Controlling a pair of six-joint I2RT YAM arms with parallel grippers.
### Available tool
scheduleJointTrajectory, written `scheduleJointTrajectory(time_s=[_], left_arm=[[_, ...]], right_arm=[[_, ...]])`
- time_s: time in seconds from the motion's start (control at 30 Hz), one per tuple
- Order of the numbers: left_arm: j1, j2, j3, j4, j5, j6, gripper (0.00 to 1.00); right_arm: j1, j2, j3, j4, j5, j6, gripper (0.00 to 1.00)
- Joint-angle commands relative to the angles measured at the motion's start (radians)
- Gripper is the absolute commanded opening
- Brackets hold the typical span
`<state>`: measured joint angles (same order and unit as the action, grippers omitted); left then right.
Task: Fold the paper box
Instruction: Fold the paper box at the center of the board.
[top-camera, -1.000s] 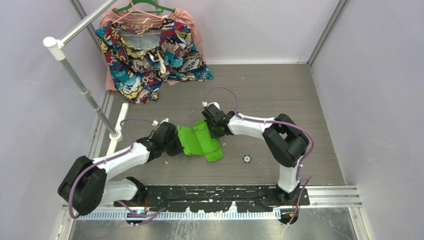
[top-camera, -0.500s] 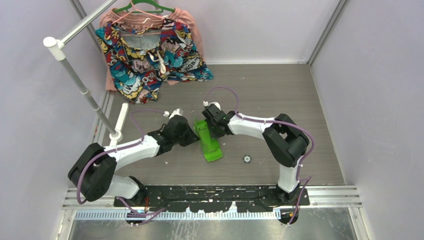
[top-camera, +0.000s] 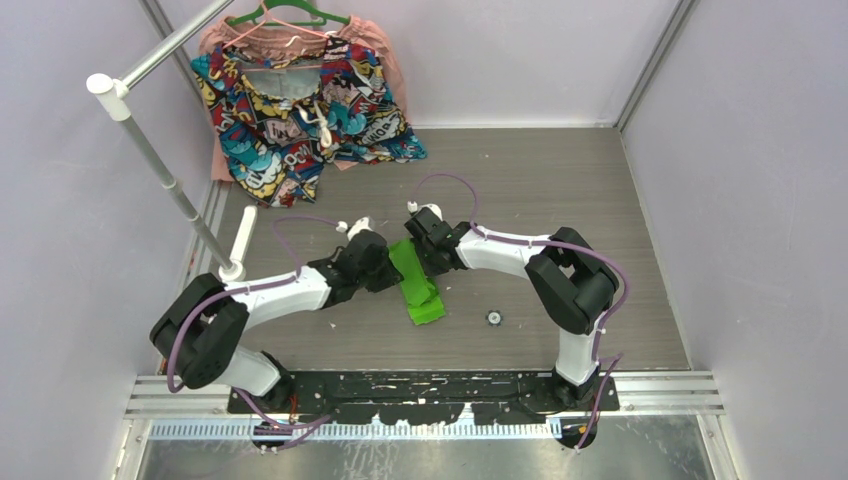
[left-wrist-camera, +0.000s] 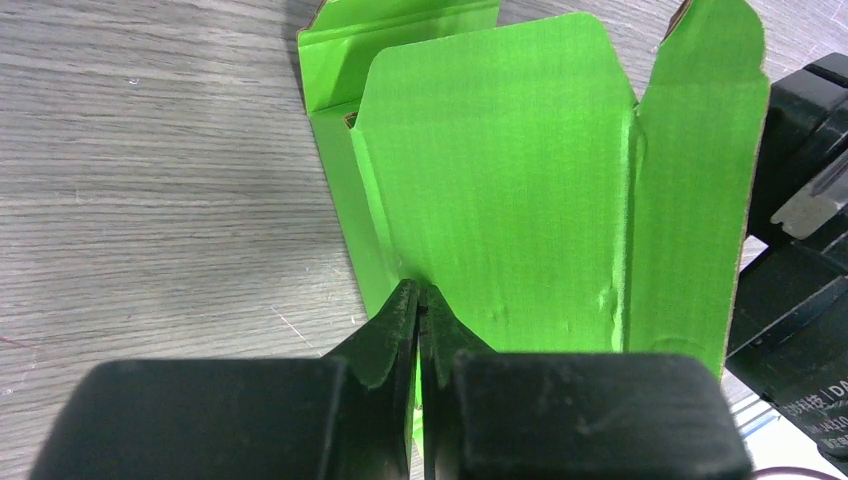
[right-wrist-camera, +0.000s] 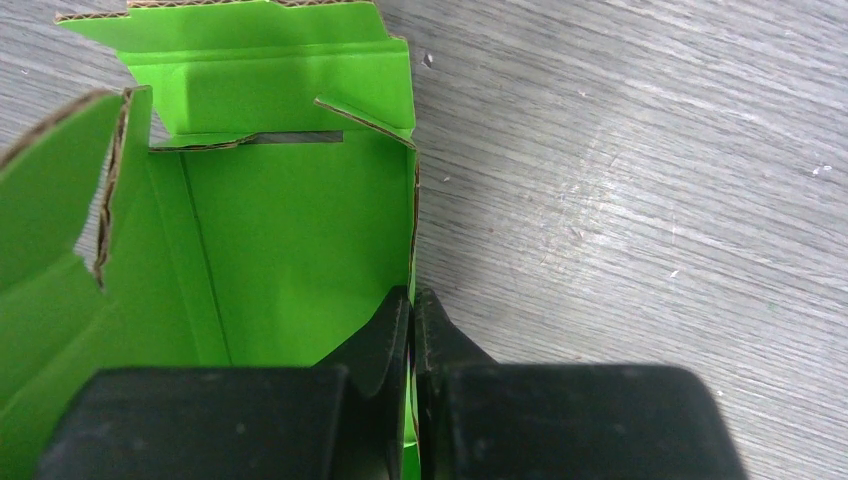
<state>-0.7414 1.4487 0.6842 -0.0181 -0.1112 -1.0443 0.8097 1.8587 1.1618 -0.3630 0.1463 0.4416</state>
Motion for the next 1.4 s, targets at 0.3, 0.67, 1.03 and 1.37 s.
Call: scheduleJointTrajectory(time_s=[0.3, 0.67, 1.03, 1.37], left_arm=[[-0.018, 0.04, 0.016, 0.064, -0.043, 0.01, 0.04], [-0.021, 0.028, 0.031, 0.027, -0.06, 0.029, 0.03], [-0.019, 0.006, 0.048, -0.029, -0.09, 0.057, 0.03], [-0.019, 0.005, 0.074, -0.049, -0.1, 0.074, 0.03]], right_arm=[[0.011, 0.045, -0.021, -0.056, -0.029, 0.022, 0.01], [0.014, 0.038, -0.019, -0.067, -0.023, 0.02, 0.01], [0.013, 0.001, -0.022, -0.075, -0.02, 0.013, 0.32], [0.013, -0.016, -0.01, -0.076, -0.038, 0.014, 0.34]])
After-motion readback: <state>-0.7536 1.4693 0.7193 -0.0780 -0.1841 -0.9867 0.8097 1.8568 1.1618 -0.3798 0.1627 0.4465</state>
